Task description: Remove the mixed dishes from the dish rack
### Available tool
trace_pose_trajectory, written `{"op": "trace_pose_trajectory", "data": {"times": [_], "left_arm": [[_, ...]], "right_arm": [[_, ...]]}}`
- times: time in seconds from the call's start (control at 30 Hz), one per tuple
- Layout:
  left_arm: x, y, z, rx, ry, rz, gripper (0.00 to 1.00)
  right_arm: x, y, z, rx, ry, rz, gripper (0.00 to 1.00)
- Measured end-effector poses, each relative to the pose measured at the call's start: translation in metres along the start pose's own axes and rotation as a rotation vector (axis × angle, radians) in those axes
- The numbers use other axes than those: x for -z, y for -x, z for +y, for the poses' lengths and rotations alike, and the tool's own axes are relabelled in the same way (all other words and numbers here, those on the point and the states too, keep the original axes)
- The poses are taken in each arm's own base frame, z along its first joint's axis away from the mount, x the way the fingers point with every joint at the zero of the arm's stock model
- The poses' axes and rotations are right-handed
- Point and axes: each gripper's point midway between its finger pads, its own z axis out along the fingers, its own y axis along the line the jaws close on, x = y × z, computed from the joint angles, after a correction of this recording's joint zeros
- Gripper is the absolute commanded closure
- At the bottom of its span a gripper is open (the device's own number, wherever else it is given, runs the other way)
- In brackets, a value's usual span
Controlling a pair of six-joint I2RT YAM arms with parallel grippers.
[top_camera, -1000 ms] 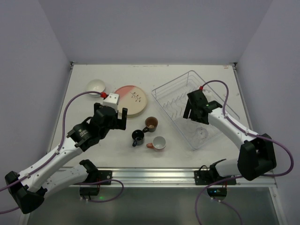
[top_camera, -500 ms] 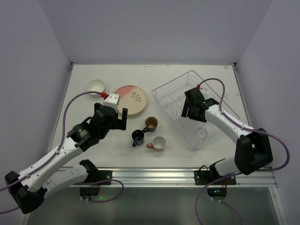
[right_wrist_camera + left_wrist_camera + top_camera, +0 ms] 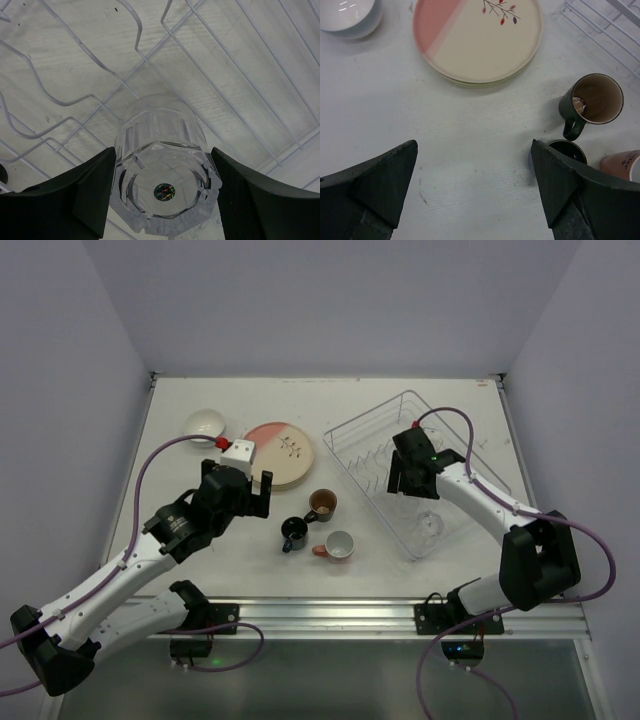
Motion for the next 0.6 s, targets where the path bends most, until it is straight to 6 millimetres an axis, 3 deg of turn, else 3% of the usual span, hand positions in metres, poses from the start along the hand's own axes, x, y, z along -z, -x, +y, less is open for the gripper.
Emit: {"op": "trace_pose_trajectory", "data": {"times": [0.43, 0.6], "left_arm": [[0.001, 0.001, 0.000, 0.001, 0.000, -0.003, 0.00], [0.003, 0.003, 0.001, 0.007, -0.002, -0.014, 0.00]], "right_arm": [[0.013, 0.004, 0.006, 0.097, 0.078, -0.018, 0.96], [0.021, 0.007, 0.007, 0.118, 0.103, -0.035, 1.00]]}}
